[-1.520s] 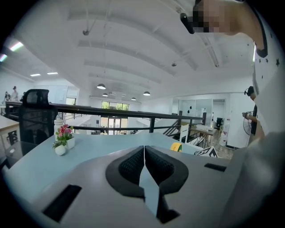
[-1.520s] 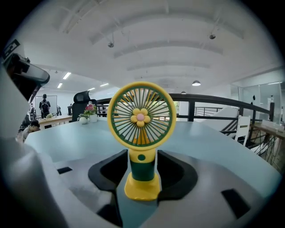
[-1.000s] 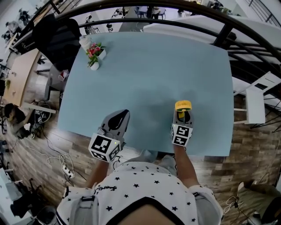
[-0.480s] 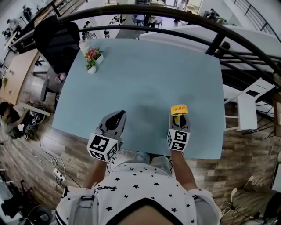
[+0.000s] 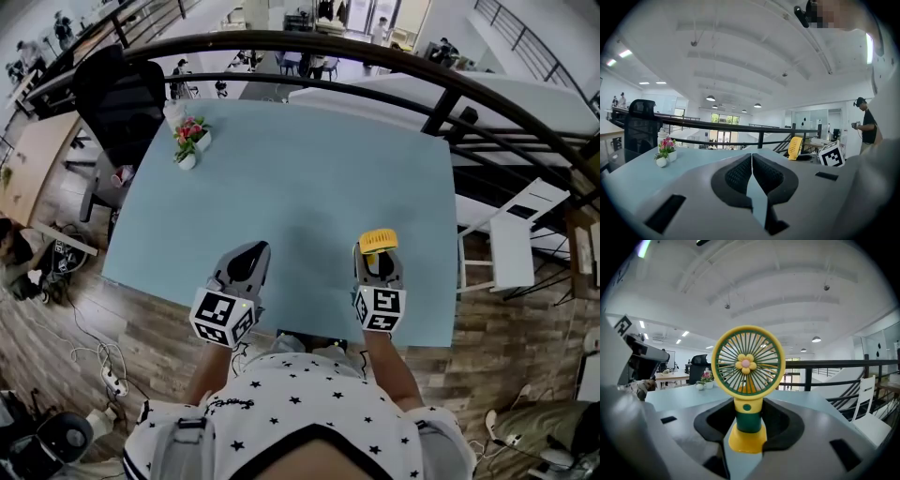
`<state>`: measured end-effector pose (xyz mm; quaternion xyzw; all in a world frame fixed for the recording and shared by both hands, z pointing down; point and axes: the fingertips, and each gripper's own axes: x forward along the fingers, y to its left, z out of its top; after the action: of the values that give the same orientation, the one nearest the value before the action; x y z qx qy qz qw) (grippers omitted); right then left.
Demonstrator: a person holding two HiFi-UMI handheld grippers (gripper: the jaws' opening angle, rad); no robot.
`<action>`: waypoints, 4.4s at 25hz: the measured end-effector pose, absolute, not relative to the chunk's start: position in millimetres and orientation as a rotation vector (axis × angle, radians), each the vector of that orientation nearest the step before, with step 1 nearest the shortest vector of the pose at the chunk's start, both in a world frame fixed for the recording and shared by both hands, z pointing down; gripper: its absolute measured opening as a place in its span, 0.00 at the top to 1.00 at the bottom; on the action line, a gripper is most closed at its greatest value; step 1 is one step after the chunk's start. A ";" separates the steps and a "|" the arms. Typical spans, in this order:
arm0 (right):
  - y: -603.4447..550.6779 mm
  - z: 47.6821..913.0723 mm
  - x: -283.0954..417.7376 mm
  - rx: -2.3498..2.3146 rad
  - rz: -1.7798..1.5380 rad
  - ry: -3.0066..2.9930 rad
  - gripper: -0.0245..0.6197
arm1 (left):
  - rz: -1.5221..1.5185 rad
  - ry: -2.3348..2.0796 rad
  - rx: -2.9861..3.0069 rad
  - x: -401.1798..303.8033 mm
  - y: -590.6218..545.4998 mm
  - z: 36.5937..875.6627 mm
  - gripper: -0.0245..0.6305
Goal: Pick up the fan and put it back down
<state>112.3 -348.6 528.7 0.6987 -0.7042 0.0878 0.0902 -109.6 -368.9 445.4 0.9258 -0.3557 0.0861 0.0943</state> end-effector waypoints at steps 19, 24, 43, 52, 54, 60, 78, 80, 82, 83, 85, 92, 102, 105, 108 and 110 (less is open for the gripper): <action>-311.4 460.1 113.0 2.046 0.186 -2.253 0.70 | 0.190 -1.050 2.722 -79.2 -355.9 452.3 0.92; -305.3 459.1 114.9 2.057 0.186 -2.255 0.70 | 0.193 -1.031 2.742 -71.4 -354.2 448.9 0.92; -311.1 464.0 121.0 2.055 0.195 -2.271 0.70 | 0.219 -1.047 2.742 -67.9 -354.8 449.4 0.92; -325.1 481.0 126.1 2.028 0.214 -2.264 0.70 | 0.236 -1.118 2.720 -80.9 -352.2 447.7 0.92; -329.1 486.0 126.5 2.023 0.221 -2.261 0.70 | 0.245 -1.144 2.709 -87.2 -351.2 447.3 0.92; -342.1 504.7 130.5 1.991 0.240 -2.254 0.70 | 0.268 -1.221 2.668 -100.6 -346.6 449.0 0.92; -364.4 580.5 130.2 1.902 0.313 -2.183 0.70 | 0.326 -1.344 2.591 -127.0 -325.0 453.4 0.92; -365.2 586.6 130.3 1.895 0.315 -2.175 0.70 | 0.327 -1.351 2.586 -128.6 -323.7 452.5 0.92; -365.0 593.1 130.7 1.888 0.320 -2.166 0.70 | 0.323 -1.355 2.581 -129.1 -322.8 451.7 0.92; -364.6 596.4 131.3 1.884 0.324 -2.161 0.70 | 0.321 -1.354 2.579 -128.3 -322.4 451.6 0.92; -364.0 603.3 132.8 1.873 0.330 -2.152 0.70 | 0.319 -1.351 2.577 -125.1 -322.1 451.7 0.92; -363.9 620.7 130.7 1.852 0.358 -2.131 0.70 | 0.327 -1.341 2.582 -119.6 -324.9 451.0 0.92; -364.5 635.3 130.1 1.839 0.374 -2.106 0.70 | 0.344 -1.353 2.564 -124.4 -323.5 455.5 0.92; -363.8 639.3 129.9 1.841 0.382 -2.094 0.70 | 0.342 -1.352 2.565 -125.8 -324.2 455.3 0.92; -362.1 643.2 130.5 1.839 0.397 -2.084 0.70 | 0.339 -1.349 2.568 -125.6 -324.3 454.7 0.92; -361.9 645.2 133.0 1.834 0.403 -2.082 0.70 | 0.337 -1.347 2.569 -123.3 -325.3 454.6 0.92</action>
<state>133.0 -361.9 645.2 0.6447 -0.7321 0.1417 0.1682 -123.3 -325.3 454.6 0.8743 -0.4585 0.1148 0.1103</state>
